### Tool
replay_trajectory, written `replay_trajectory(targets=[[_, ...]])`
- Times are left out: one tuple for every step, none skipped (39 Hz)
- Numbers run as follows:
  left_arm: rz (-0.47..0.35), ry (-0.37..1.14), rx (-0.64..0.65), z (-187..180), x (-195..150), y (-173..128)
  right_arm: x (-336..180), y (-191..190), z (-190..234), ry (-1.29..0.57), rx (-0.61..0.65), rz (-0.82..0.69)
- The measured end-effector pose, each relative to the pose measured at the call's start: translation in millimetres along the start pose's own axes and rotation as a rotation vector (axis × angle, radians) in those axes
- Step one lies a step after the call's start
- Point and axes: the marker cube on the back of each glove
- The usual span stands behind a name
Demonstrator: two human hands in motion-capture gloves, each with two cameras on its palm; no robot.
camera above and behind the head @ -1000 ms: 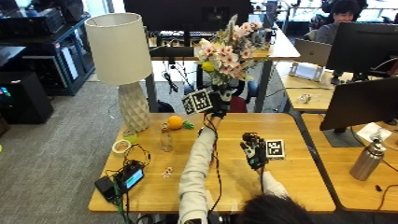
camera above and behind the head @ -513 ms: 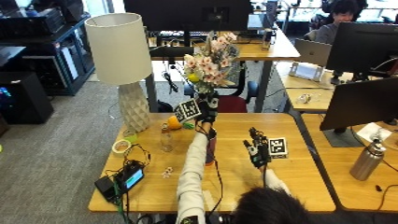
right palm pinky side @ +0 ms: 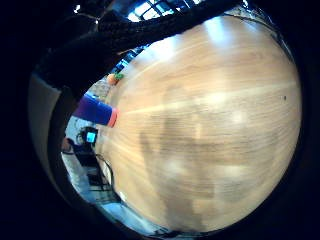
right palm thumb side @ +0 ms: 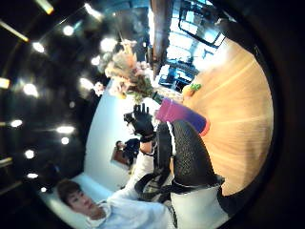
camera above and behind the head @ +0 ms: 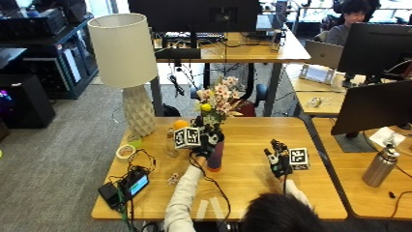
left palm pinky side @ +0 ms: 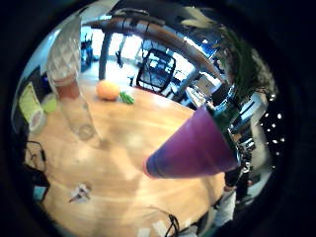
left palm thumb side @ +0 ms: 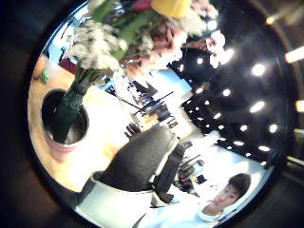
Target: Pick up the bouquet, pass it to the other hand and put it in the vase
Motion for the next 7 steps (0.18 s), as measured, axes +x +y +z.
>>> replay_trajectory(targets=[[0.037, -0.030, 0.031, 5.9, -2.8, -2.6, 1.3, 0.7, -2.2, -0.019, -0.006, -0.013], [0.059, -0.051, 0.054, 5.7, 0.8, -3.0, 3.2, 0.9, -4.7, -0.017, -0.005, -0.013], [0.069, -0.065, 0.072, 1.1, 8.6, -1.5, 6.5, 0.6, -7.7, 0.010, 0.005, -0.002], [0.069, -0.073, 0.084, -4.5, 16.8, 0.7, 11.7, -0.3, -11.2, 0.061, 0.023, 0.011], [0.062, -0.075, 0.091, -8.7, 22.7, 2.8, 18.3, -1.7, -14.9, 0.122, 0.046, 0.021], [0.053, -0.072, 0.094, -10.8, 25.8, 4.3, 24.7, -3.1, -18.0, 0.175, 0.065, 0.023], [0.047, -0.070, 0.095, -11.6, 26.8, 5.0, 28.6, -3.9, -19.8, 0.204, 0.076, 0.021]])
